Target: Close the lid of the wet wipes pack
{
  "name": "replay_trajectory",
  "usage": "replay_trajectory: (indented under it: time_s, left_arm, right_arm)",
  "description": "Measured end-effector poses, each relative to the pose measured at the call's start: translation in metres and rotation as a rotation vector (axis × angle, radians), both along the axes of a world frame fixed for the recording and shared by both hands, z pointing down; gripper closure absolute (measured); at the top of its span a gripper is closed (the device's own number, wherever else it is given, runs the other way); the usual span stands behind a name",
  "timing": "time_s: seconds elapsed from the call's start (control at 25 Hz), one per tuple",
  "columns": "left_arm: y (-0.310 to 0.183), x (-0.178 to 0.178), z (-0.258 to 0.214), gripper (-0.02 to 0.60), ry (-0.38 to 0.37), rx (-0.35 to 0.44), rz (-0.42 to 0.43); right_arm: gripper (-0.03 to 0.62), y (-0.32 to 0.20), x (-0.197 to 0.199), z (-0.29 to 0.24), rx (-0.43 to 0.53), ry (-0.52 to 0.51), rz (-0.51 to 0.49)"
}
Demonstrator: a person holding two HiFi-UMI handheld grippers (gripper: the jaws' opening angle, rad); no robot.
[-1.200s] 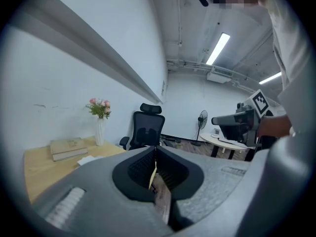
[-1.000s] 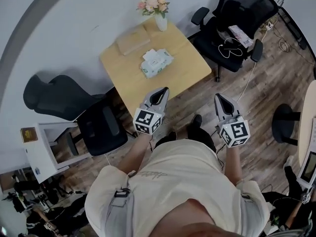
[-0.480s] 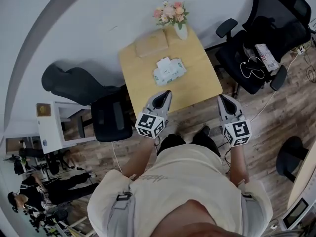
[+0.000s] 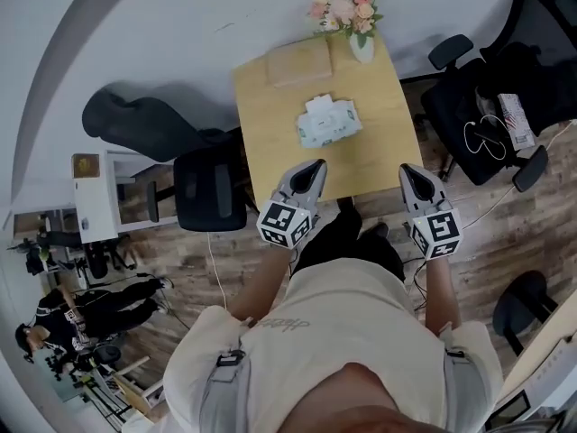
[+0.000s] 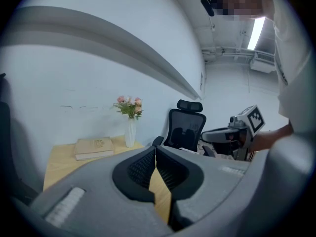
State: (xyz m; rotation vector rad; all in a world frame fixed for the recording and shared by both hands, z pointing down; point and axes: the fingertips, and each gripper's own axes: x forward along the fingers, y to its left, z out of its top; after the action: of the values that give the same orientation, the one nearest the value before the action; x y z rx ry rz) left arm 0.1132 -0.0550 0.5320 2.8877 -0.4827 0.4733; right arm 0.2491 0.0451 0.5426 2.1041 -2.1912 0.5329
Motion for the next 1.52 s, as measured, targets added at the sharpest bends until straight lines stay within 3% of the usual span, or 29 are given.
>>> replay_trajectory:
  time_s: [0.32, 0.76, 1.2, 1.52]
  left_arm:
    - [-0.065, 0.0, 0.006, 0.563, 0.001, 0.023, 0.022]
    - [-0.142, -0.006, 0.006, 0.563, 0.059, -0.007, 0.038]
    - [-0.175, -0.027, 0.018, 0.563, 0.088, -0.037, -0.073]
    - [-0.175, -0.036, 0.02, 0.563, 0.039, -0.033, -0.177]
  right_arm:
    - [0.591, -0.062, 0.001, -0.038, 0.0, 0.075, 0.005]
    - [0.591, -0.158, -0.005, -0.039, -0.054, 0.099, 0.008]
    - [0.589, -0.211, -0.033, -0.021, -0.11, 0.127, -0.132]
    - [0.589, -0.232, -0.034, 0.012, -0.156, 0.147, -0.278]
